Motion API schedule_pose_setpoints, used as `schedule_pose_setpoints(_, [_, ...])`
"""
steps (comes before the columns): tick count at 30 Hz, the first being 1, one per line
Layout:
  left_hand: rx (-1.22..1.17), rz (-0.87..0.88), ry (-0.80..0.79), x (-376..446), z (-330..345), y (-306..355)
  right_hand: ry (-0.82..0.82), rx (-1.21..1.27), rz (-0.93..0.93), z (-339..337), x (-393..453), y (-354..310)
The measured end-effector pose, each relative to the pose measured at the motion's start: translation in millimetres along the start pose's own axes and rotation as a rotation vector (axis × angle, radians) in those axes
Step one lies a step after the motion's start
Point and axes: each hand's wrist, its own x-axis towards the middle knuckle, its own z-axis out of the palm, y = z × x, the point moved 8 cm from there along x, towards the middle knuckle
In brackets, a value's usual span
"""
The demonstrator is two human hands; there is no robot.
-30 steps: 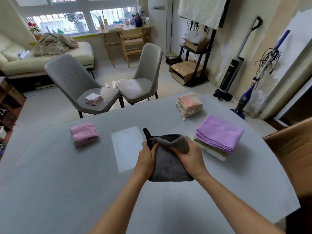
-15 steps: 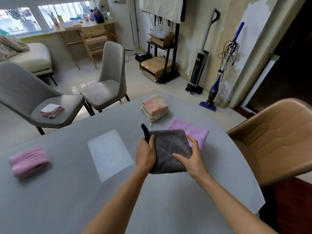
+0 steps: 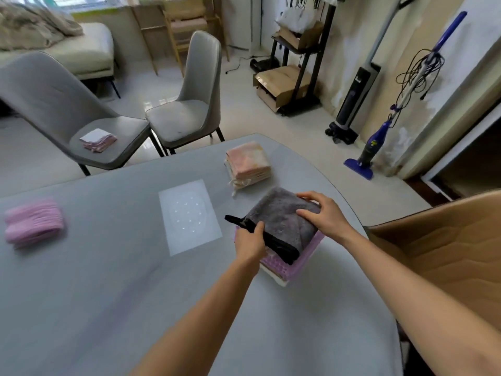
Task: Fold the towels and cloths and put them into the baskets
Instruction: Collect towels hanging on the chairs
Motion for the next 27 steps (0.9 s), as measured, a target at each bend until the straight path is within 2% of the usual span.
schedule_pose_setpoints(3, [0.204,0.102,0.166,1.6,-10.5,-1.1,-0.07,-0.231,-0.036,12.9,-1.6,12.7])
schedule_pose_setpoints(4, [0.334,0.224,0.288,-3.2,-15.7,7.1,-0.073,-0.322,-0.085,16.4,-1.7,11.9])
schedule_pose_setpoints(6, [0.571,0.648,0.472,-28.0,-14.9,38.2,-0.076,-0.404,-0.191,26.4,-2.1,0.1])
schedule_pose_setpoints(7, [0.694,0.844,0.467,-38.5,-2.5,48.7,-0.095,-0.417,-0.233,32.1,-0.9,-7.0])
schedule_pose_setpoints(8, [0.821,0.951,0.419,-41.2,13.3,49.6,-0.129,-0.44,-0.263,39.0,1.4,-10.0])
schedule_pose_setpoints(9, [0.937,0.955,0.363,-35.0,24.7,42.6,-0.169,-0.473,-0.285,46.7,2.3,-10.6])
schedule_pose_setpoints(13, [1.201,0.645,0.102,0.2,28.7,-10.4,-0.298,-0.609,-0.252,68.0,-3.0,20.7])
schedule_pose_setpoints(22, [1.337,0.565,-0.136,32.3,24.8,-31.1,-0.263,-0.74,-0.193,82.8,-2.7,45.2])
schedule_pose_setpoints(27, [1.345,0.495,-0.3,19.4,13.9,-2.0,-0.315,-0.814,-0.077,72.4,-1.4,27.9])
